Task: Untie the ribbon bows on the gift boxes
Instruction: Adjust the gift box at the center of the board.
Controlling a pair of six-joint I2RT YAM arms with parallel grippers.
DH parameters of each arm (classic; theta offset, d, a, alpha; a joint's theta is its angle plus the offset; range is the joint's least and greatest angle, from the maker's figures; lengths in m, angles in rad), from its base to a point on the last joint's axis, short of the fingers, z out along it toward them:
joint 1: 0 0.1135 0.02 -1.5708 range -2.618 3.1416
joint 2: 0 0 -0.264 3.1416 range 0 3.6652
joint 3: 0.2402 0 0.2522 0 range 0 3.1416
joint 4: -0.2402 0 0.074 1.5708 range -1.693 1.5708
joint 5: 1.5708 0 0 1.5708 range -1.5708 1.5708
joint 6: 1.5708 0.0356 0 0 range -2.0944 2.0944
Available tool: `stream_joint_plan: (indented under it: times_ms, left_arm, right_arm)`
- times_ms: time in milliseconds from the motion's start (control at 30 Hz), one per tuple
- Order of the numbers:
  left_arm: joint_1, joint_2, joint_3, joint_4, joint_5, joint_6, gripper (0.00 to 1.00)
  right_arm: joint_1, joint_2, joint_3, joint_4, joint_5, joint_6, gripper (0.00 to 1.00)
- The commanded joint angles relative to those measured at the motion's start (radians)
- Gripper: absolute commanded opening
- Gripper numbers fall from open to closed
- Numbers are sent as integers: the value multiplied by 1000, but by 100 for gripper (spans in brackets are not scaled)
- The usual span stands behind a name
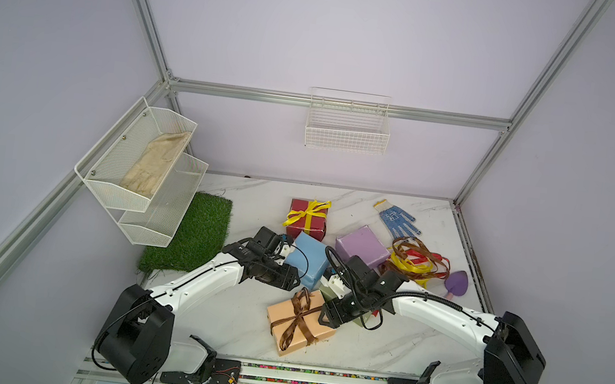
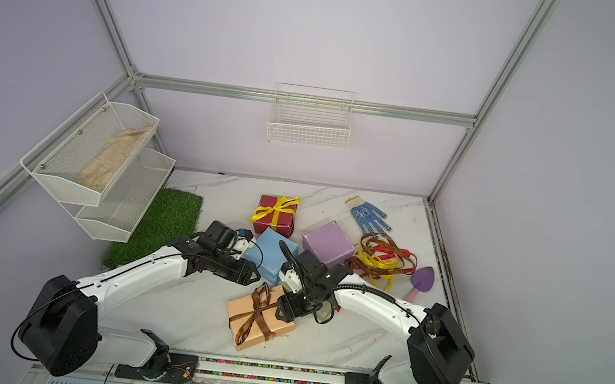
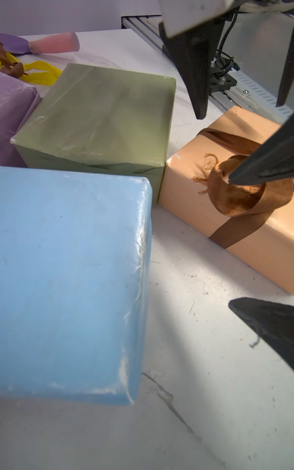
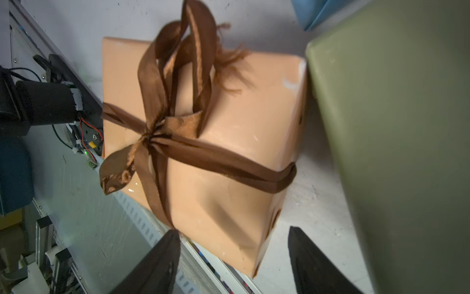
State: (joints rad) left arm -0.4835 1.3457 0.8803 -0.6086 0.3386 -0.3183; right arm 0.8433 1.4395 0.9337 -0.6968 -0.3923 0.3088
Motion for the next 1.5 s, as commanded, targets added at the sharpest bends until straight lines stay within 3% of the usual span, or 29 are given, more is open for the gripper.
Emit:
stream_joint_plan:
  times_ms: [0, 467, 967, 1300, 1467]
  left_arm:
    - [-12, 0, 36, 19, 20, 21, 71]
    - [-29, 23, 3, 82, 33, -9, 69]
    - [-41, -48, -85, 142, -15, -96, 64]
    - [-50, -92, -163, 157, 22, -149, 63]
    - [-50, -94, -182, 158, -24, -168, 62]
  right_arm:
    - [8, -45, -29, 7, -25, 29, 71]
    - [35, -56, -98, 8, -50, -13, 73]
    - [81, 30, -50, 122, 151, 62, 51]
    - [81, 135, 24, 226, 171, 123, 49]
    - [77, 183, 64, 268, 199, 131, 49]
